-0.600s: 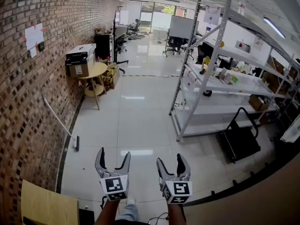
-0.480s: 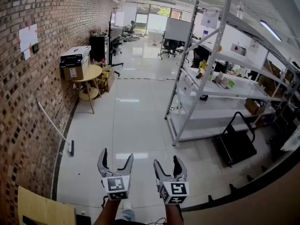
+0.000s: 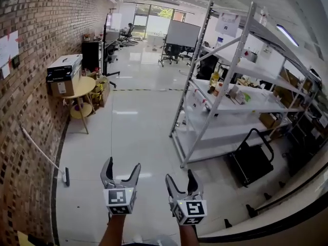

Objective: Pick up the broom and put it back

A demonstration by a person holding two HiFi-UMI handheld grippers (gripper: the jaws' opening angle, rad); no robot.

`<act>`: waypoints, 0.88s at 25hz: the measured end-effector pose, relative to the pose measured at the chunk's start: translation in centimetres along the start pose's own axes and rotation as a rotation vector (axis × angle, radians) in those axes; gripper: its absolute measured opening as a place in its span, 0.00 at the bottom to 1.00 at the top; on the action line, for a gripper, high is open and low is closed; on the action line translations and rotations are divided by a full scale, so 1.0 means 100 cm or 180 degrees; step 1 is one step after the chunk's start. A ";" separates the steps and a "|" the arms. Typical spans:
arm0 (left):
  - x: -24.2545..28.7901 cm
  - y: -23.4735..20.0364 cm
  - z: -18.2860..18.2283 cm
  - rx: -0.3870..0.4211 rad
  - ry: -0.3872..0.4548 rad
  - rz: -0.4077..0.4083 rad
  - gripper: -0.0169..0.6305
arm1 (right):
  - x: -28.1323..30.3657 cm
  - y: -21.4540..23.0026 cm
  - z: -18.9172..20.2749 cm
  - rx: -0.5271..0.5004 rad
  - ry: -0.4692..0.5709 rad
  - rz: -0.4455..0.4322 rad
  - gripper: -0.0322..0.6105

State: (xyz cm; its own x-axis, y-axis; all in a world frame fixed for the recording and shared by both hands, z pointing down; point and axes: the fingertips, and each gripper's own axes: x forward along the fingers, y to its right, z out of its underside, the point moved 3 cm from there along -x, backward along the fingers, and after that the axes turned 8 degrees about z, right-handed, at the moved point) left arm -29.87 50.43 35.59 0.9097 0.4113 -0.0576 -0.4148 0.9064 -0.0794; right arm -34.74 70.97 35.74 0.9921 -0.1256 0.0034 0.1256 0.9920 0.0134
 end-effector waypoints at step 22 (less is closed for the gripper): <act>0.248 -0.077 -0.010 0.0232 -0.0060 -0.0257 0.61 | 0.297 0.046 -0.034 0.0039 0.0327 -0.0703 0.59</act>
State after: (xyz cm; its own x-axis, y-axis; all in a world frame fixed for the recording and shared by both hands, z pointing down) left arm -4.17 53.52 33.75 0.9406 0.3377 -0.0350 -0.3382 0.9410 -0.0105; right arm -4.71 71.87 32.47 0.9360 -0.3368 -0.1027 0.3400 0.9403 0.0148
